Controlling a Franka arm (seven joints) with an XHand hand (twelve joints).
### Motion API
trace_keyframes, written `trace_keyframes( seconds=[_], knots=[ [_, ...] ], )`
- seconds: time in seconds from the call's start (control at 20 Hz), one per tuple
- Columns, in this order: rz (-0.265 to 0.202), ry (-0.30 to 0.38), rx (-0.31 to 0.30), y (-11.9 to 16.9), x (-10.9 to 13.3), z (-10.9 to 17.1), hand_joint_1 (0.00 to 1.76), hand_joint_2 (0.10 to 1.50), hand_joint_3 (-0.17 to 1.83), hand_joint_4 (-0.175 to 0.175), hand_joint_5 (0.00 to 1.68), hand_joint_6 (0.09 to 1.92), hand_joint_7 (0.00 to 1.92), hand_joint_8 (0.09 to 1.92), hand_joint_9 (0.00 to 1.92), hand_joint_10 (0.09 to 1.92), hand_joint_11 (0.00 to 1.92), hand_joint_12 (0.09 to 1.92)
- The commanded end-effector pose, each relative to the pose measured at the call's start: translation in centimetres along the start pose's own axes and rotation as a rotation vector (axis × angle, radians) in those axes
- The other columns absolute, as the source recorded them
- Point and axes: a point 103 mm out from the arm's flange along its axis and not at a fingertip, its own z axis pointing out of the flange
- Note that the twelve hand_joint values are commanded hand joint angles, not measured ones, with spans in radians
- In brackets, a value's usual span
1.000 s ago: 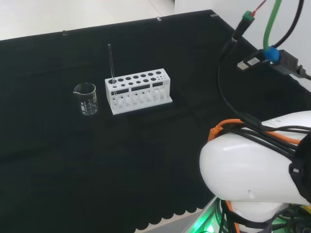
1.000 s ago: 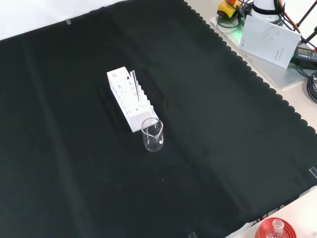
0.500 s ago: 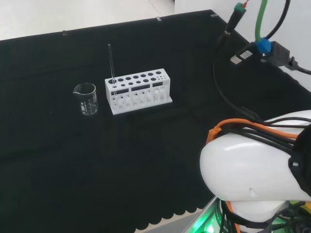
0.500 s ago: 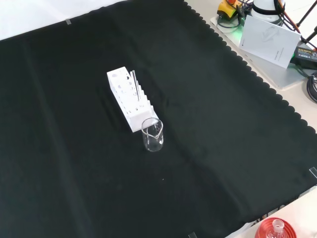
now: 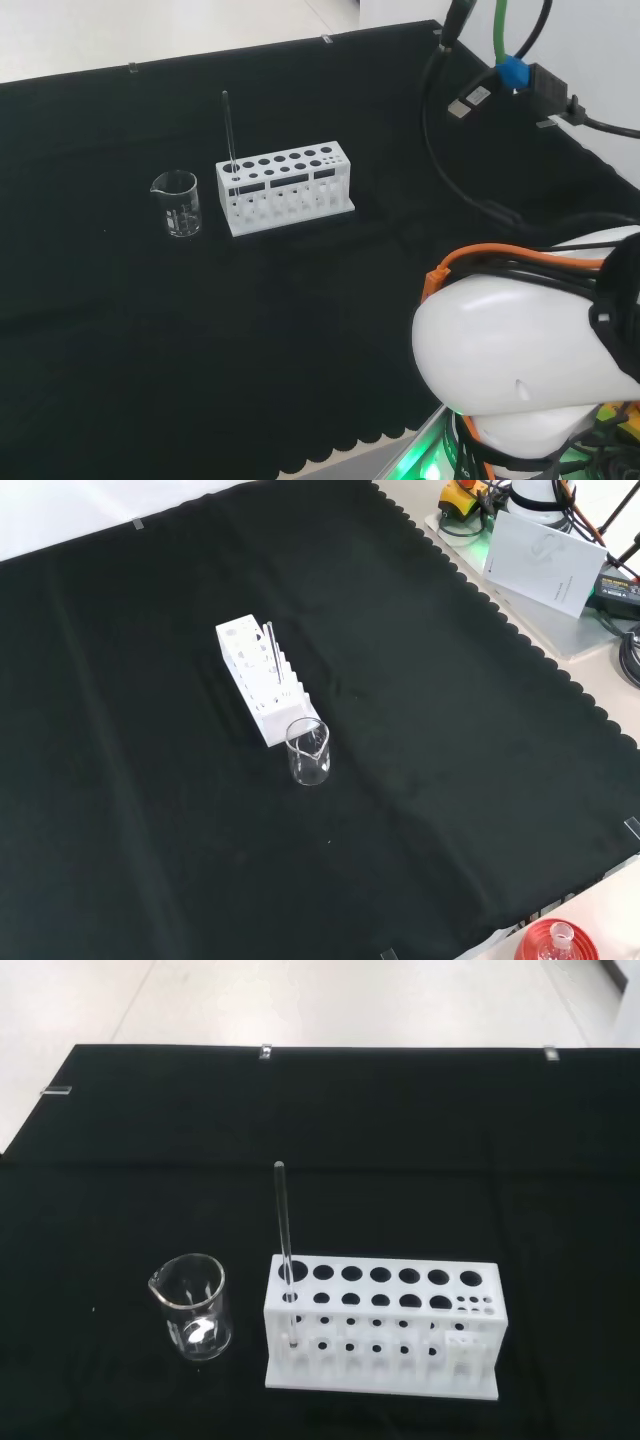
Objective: Take the glass rod from the white test tube rack.
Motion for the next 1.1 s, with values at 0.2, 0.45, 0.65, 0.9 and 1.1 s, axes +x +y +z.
trace_keyframes(
  seconds=[0.2, 0.45, 0.65, 0.9, 1.1],
  knots=[
    [-0.047, -0.089, 0.060, 5.6, 2.0, 0.4, 0.63, 0.94, 0.14, -0.175, 0.32, 0.09, 0.15, 0.93, 0.19, 0.96, 0.03, 1.45],
    [-0.029, -0.037, 0.054, 7.3, 1.5, 0.9, 0.64, 0.92, 0.15, -0.175, 0.35, 0.12, 0.19, 0.93, 0.23, 0.96, 0.07, 1.45],
    [-0.056, -0.013, 0.044, 8.6, 1.2, 1.8, 0.65, 0.91, 0.17, -0.175, 0.36, 0.16, 0.23, 0.92, 0.26, 0.95, 0.11, 1.44],
    [-0.092, -0.018, 0.093, 10.8, 1.3, 3.5, 0.70, 0.83, 0.29, -0.175, 0.28, 0.48, 0.30, 0.91, 0.33, 0.94, 0.16, 1.44],
    [-0.111, -0.014, 0.102, 12.2, 1.8, 4.4, 0.75, 0.78, 0.36, -0.175, 0.24, 0.60, 0.32, 0.92, 0.35, 0.94, 0.19, 1.44]
  ],
)
